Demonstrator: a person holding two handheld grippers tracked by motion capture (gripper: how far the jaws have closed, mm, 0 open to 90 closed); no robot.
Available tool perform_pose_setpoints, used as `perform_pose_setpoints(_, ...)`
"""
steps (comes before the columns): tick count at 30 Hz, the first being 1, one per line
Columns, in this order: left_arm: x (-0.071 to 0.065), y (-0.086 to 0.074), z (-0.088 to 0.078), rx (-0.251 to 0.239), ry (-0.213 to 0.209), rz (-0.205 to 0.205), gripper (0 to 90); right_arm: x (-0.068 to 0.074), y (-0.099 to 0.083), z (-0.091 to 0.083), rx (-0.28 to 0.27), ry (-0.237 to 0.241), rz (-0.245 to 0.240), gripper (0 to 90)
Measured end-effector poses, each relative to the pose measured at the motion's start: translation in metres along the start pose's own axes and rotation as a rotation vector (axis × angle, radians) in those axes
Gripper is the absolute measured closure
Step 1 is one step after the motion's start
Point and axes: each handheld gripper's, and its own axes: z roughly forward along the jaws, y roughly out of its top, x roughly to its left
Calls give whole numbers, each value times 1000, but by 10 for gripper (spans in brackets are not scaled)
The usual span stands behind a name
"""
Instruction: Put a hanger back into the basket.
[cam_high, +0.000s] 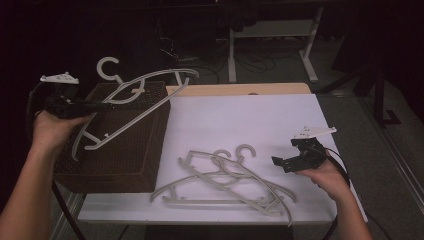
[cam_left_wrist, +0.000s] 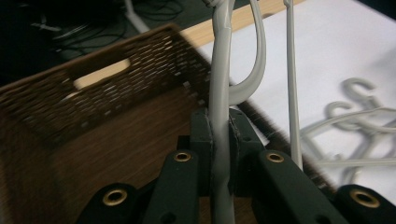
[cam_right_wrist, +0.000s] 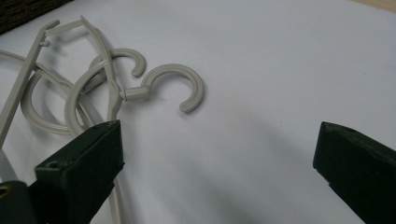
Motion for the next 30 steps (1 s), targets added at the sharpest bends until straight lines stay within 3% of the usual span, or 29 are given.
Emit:
perform_pose_setpoints(10, 42, -24, -20, 30, 111, -39, 828, 0, 0, 2, 3, 0, 1, 14)
perform_pose_setpoints(16, 55, -38, -21, 64, 152, -48, 828, 0, 1, 2, 2, -3, 2, 14)
perform_pose_setpoints(23, 61, -50, -11, 103, 192, -67, 828, 1, 1, 3, 7, -3, -5, 14)
perform_pose_setpoints(30, 57, -61, 16, 176, 220, -76, 827, 2, 1, 4, 10, 0, -10, 14)
